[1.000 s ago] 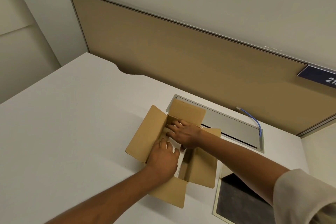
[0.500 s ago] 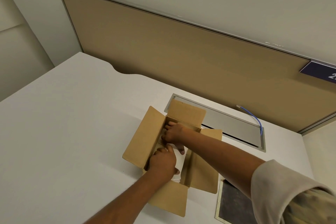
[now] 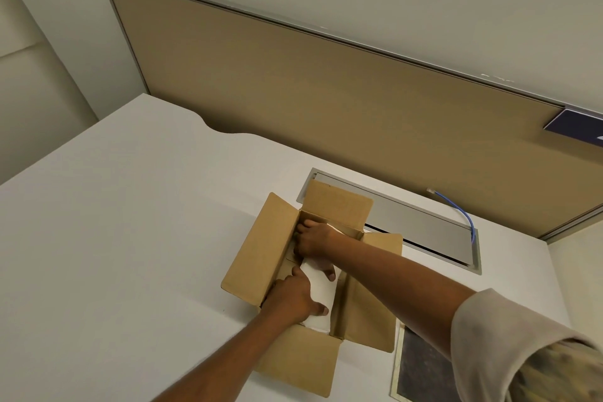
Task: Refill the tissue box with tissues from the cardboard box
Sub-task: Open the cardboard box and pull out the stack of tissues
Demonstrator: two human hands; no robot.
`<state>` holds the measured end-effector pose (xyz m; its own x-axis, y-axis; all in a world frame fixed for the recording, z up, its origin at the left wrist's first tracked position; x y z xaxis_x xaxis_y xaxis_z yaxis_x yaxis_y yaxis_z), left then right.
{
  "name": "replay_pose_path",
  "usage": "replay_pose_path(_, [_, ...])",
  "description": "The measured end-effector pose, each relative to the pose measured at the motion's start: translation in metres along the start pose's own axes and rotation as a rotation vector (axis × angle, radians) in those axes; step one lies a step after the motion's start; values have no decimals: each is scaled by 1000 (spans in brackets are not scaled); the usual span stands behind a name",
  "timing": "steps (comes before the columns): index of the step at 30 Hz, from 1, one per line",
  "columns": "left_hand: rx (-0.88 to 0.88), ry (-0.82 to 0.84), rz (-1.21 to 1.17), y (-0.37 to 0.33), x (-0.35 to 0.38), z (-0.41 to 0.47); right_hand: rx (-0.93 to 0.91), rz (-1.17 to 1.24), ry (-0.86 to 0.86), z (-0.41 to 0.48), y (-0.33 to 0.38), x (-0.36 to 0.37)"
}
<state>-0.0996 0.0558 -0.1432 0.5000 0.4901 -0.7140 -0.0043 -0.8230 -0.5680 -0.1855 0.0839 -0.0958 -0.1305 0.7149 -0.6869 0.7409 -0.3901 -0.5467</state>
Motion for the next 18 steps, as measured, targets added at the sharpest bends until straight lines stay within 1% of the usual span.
replay_pose_path(4, [-34,-58,-37,1,-3,-1,-29,-51,-90,-8,-2,-1])
replay_pose_path(8, [-75,-85,-166,5,-7,0,-42,-17,-163,-19,-4,3])
replay_pose_path(11, [-109,-63,-233,9,-6,1,-49,31,-153,-26,-4,6])
replay_pose_path(15, [-155,42,-278,10,-2,2,-61,68,-134,-32,-4,11])
replay_pose_path(18, [-179,47,-346,8,-3,0,-58,60,-138,-34,-5,11])
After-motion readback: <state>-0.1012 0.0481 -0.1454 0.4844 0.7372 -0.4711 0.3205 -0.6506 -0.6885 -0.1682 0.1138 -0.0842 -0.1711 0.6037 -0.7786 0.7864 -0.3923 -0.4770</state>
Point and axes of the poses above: each hand's wrist, its own z-axis towards the middle knuckle, its own x-axis out of the palm, y = z × x, the point moved 7 cm from there along z, towards the middle knuckle, and after that the axes turned 14 degrees about x, right-handed, at the moved point
